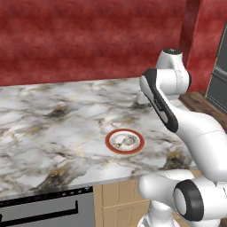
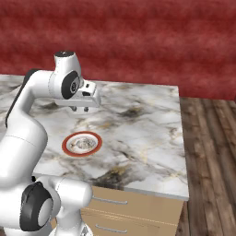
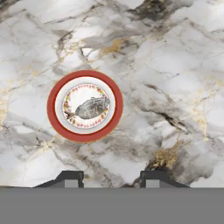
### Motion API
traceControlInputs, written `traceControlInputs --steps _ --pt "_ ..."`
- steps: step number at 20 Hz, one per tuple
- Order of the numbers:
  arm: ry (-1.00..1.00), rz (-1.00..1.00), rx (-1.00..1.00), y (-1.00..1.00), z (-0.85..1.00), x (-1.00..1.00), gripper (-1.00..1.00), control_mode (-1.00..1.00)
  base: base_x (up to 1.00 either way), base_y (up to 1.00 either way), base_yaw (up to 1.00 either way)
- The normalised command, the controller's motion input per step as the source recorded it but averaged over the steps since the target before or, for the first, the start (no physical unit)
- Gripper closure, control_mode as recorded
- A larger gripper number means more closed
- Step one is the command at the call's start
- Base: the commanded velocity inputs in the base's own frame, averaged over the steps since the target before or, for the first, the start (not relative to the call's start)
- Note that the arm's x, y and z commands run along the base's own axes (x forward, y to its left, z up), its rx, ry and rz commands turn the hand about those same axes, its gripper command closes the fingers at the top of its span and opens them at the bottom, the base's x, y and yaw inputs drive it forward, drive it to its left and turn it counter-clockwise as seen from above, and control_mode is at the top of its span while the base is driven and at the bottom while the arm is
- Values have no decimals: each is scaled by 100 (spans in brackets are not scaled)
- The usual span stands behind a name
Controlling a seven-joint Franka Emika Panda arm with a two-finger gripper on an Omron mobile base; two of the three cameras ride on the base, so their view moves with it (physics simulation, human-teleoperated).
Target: Place the fish on the bottom rack of the oven, and slide the tray back inside. Close the oven door.
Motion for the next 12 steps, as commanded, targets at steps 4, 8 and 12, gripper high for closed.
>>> traceControlInputs --steps 4,8,12 --pt "0 0 0 0 0 -1 -100 -100 0 0 0" --pt "0 0 0 0 -4 0 -100 -100 0 0 0" --pt "5 -18 -1 15 -13 0 -100 -100 0 0 0"
